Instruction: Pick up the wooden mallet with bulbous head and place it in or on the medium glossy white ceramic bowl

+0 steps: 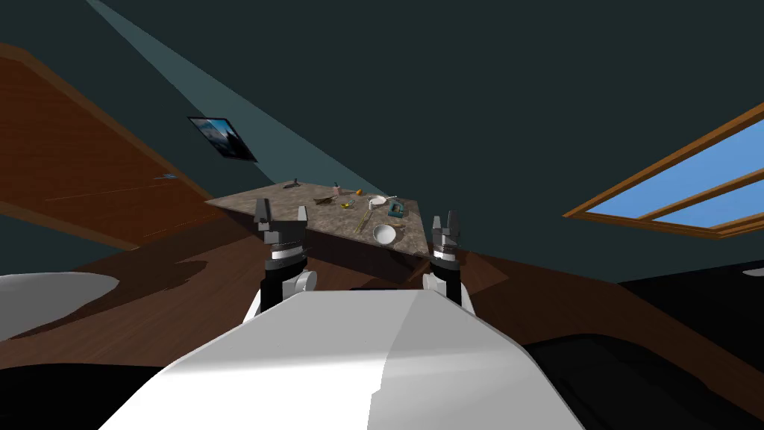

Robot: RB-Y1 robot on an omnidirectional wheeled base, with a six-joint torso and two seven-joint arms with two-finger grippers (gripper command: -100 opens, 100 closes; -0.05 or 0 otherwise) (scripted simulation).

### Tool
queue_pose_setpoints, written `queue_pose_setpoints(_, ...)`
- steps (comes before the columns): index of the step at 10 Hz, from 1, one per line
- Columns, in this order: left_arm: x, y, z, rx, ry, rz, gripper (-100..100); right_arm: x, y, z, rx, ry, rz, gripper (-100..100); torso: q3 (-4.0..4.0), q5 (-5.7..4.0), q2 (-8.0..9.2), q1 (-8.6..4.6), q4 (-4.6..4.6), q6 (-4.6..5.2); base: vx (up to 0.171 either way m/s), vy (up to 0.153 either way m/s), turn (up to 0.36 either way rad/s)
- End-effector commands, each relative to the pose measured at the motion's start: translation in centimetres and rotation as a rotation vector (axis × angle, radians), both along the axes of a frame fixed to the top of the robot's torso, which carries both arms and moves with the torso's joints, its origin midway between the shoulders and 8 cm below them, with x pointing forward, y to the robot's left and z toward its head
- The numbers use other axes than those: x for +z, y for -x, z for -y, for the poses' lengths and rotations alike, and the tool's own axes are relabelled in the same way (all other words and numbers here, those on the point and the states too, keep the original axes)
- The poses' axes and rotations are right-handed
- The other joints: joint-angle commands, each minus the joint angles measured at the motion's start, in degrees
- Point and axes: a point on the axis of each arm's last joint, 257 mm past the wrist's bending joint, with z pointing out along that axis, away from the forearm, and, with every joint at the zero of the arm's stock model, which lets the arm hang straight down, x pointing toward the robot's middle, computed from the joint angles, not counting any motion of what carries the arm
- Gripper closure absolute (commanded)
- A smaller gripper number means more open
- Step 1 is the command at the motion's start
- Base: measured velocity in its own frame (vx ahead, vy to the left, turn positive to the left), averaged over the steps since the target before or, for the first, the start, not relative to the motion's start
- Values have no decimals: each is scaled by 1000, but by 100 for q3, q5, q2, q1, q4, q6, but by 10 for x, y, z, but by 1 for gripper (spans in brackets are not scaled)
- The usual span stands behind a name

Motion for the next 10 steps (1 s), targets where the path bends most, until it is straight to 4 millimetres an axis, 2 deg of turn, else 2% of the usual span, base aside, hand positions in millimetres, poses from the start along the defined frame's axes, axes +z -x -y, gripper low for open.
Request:
queue_pose_setpoints(1,0,0,0,0,0,0,0,-1,0,-8,36,23,-3,-100,0,0,0,0,0,0,-23,-15,32)
queue_pose_setpoints(6,0,0,0,0,0,0,0,-19,2,-52,225,66,-30,-100,27,-6,47,-29,10,-1,-95,-61,100)
queue_pose_setpoints(7,0,0,0,0,0,0,0,-20,2,-53,231,78,-34,-100,26,-7,45,-33,10,-1,-64,-64,52)
queue_pose_setpoints(9,0,0,0,0,0,0,0,-39,5,-73,321,87,-69,-100,17,-6,28,-28,6,-1,-87,-73,150)
queue_pose_setpoints(10,0,0,0,0,0,0,0,-40,5,-74,327,98,-73,-100,21,-8,36,-34,8,-2,-74,-56,75)
